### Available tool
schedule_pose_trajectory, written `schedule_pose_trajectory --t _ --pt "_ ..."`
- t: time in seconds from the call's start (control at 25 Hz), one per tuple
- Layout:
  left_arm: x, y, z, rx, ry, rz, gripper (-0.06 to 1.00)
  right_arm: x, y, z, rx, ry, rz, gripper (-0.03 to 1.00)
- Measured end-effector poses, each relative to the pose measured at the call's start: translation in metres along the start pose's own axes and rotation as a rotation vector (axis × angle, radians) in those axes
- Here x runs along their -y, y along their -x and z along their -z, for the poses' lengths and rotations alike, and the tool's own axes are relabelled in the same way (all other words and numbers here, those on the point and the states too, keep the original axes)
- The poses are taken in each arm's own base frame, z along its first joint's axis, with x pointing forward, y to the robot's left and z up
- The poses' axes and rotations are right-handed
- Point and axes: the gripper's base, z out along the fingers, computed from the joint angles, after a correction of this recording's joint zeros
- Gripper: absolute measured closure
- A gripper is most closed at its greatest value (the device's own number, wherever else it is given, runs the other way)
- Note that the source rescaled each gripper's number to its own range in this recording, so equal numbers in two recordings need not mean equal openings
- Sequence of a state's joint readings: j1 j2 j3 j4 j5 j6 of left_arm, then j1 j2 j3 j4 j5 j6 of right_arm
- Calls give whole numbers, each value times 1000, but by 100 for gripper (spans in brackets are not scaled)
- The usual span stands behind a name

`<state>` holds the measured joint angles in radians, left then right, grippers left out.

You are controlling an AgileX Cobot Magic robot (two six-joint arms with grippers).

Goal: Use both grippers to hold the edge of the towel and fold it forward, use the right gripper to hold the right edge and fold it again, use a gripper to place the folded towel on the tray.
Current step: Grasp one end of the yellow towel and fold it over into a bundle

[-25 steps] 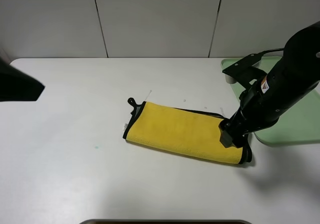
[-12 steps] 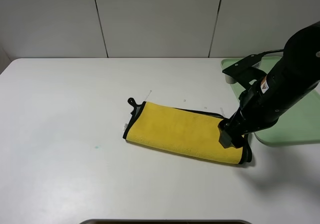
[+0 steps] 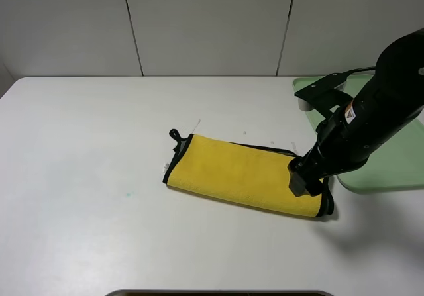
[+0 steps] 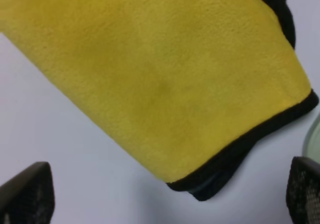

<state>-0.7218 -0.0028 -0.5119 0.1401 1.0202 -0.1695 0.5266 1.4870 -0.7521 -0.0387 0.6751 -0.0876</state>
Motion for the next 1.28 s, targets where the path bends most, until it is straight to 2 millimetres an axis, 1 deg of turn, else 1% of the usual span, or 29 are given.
schedule_pose_trajectory --t 0.12,0.52,0.76,0.88,0.96,1.08,1.28 --pt "0 -6 -4 -53 -2 -3 -6 -1 0 0 0 7 -8 -3" --pt "2 -7 -4 -57 -18 -8 -6 -2 0 0 1 18 -27 -3" --pt "2 -7 -4 -57 -11 -3 -6 -4 0 0 3 43 -69 -3" --pt "3 -7 -4 -52 45 35 -6 -6 1 0 3 68 -117 -3" --pt "4 -7 -3 -47 112 79 -6 -7 1 0 2 82 -172 -3" --pt "5 -8 -3 -38 228 156 -6 -8 1 0 -3 88 -286 -3" --pt "8 -8 -2 -23 413 278 -6 -8 2 0 -4 89 -528 -3"
